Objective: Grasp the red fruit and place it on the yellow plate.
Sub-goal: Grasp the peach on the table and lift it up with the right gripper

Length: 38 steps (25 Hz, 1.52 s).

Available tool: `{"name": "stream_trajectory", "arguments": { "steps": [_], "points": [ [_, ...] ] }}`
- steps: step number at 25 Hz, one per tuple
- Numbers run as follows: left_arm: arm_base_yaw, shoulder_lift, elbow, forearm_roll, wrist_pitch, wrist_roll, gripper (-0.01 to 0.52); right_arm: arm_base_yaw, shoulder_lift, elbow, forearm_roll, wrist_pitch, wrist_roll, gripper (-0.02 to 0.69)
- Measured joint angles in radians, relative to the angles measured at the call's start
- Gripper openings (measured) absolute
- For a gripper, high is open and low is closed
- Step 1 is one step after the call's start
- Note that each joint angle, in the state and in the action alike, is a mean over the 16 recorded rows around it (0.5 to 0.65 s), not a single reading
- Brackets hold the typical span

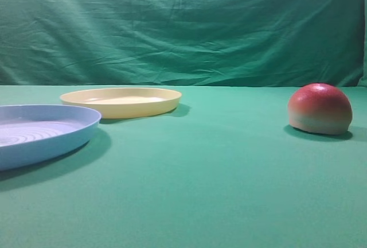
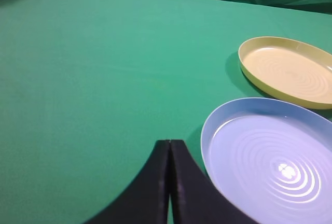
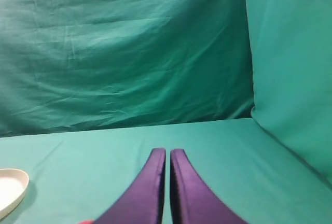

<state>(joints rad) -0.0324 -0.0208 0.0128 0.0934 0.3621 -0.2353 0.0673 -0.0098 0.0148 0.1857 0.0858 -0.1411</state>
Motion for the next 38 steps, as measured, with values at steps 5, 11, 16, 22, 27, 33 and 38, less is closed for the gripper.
{"name": "stream_trajectory", "arguments": {
  "steps": [5, 11, 16, 22, 27, 33, 38],
  "points": [
    [0.000, 0.000, 0.000, 0.000, 0.000, 0.000, 0.000, 0.000, 0.012, -0.059, 0.041, 0.001, 0.011, 0.000],
    [0.000, 0.000, 0.000, 0.000, 0.000, 0.000, 0.000, 0.000, 0.110, -0.192, 0.043, 0.162, -0.037, 0.000],
    [0.000, 0.000, 0.000, 0.000, 0.000, 0.000, 0.000, 0.000, 0.269, -0.328, 0.041, 0.335, -0.094, 0.000],
    [0.000, 0.000, 0.000, 0.000, 0.000, 0.000, 0.000, 0.000, 0.515, -0.481, 0.049, 0.561, -0.177, 0.000],
    [0.000, 0.000, 0.000, 0.000, 0.000, 0.000, 0.000, 0.003, 0.697, -0.589, 0.080, 0.684, -0.244, 0.000],
    [0.000, 0.000, 0.000, 0.000, 0.000, 0.000, 0.000, 0.050, 0.886, -0.700, 0.119, 0.760, -0.319, 0.000],
    [0.000, 0.000, 0.000, 0.000, 0.000, 0.000, 0.000, 0.123, 1.040, -0.757, 0.132, 0.720, -0.363, 0.000]
  ]
}}
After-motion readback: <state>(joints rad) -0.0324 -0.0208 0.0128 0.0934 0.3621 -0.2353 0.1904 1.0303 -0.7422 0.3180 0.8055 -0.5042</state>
